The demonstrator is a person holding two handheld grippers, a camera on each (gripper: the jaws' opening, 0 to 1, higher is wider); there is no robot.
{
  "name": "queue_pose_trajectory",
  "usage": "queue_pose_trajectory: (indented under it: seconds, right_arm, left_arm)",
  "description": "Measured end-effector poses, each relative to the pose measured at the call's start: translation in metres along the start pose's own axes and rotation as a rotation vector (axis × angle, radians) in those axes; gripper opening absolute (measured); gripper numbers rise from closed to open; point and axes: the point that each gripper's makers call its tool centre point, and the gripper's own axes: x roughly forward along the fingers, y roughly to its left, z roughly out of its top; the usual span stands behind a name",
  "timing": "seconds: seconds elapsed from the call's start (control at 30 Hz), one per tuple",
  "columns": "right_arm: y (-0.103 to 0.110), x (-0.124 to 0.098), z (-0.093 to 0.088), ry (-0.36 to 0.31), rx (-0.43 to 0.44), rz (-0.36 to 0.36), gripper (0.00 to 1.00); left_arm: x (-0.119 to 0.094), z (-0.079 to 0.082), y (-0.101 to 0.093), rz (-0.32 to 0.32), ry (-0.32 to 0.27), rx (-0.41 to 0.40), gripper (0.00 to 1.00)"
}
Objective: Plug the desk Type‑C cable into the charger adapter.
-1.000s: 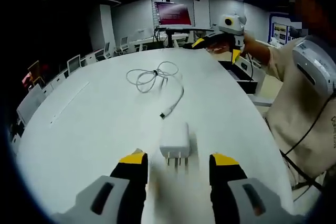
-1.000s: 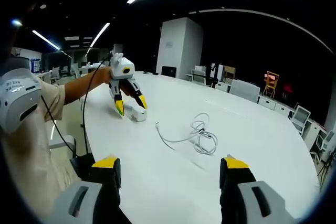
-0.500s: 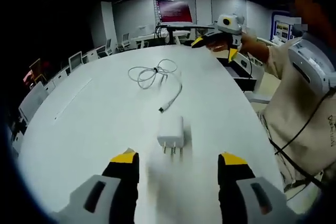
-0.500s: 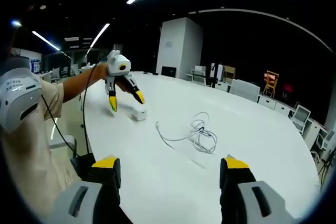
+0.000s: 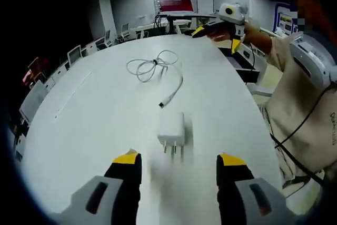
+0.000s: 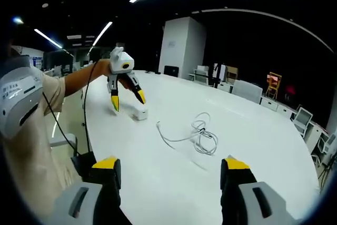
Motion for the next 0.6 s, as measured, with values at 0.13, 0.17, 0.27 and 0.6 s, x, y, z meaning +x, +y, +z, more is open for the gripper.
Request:
queue_pose_trajectory:
  seconds: [0.13,0.17,0.27,0.6]
  right_arm:
    - [-0.0002,-0.0002,-0.0013,0.002,-0.001,0.001,0.78]
    - [0.0,-0.0005,-0.0017,0.002,-0.001,0.001,0.78]
    - [-0.0003,-0.0014,-0.0018,-0.001,0.002,-0.002,0.78]
    - [0.0002,-0.0006,-0.0003,-0.006,0.004,0.0,0.78]
  left_arm:
    - [0.0029,0.0007,0.0009,-0.002,0.013,0.002,0.57]
    - [0.0033,0.0007,0.0008,-0.003,0.018,0.006,0.57]
    - [0.004,0.0,0.0011,-0.003,0.033,0.011,0.56]
    - [0.0064,-0.0047,0.0026,0.01,0.086,0.013,0.54]
